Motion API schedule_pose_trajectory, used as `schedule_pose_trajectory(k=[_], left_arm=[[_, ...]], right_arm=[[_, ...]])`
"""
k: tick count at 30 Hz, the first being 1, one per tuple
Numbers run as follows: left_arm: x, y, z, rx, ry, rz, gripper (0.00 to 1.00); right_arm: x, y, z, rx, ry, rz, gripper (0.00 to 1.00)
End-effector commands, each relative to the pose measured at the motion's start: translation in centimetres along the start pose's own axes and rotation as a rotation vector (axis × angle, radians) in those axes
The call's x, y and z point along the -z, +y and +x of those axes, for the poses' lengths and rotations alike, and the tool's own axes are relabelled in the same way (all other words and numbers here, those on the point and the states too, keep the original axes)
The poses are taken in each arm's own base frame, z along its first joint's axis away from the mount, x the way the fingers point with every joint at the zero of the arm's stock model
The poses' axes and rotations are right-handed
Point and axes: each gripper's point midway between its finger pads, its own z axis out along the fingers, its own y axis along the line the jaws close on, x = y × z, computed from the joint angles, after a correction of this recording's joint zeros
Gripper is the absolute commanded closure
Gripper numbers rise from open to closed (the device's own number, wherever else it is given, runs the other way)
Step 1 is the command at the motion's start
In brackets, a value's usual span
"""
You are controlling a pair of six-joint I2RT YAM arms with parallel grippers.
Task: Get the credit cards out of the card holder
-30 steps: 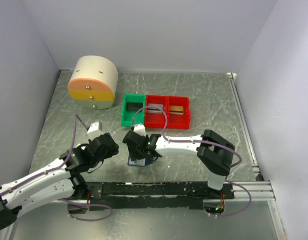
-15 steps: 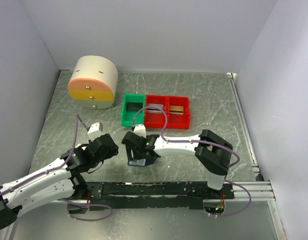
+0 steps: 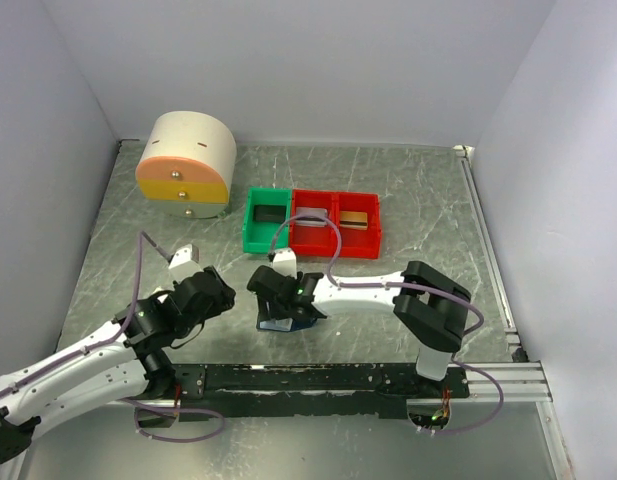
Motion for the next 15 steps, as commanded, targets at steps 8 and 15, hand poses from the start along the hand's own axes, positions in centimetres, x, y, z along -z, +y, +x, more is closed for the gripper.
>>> schedule_pose_trajectory(k=[8, 15], left_arm=[[-0.8, -1.3, 1.1, -0.041, 0.040, 0.054, 0.40], [-1.3, -1.9, 1.9, -0.053, 0.068, 0.071, 0.40]], right_arm=[[-0.8, -0.6, 2.4, -0.063, 0.082, -0.122, 0.34], [-1.0, -0.9, 2.7, -0.055, 0.091, -0.108, 0.34]])
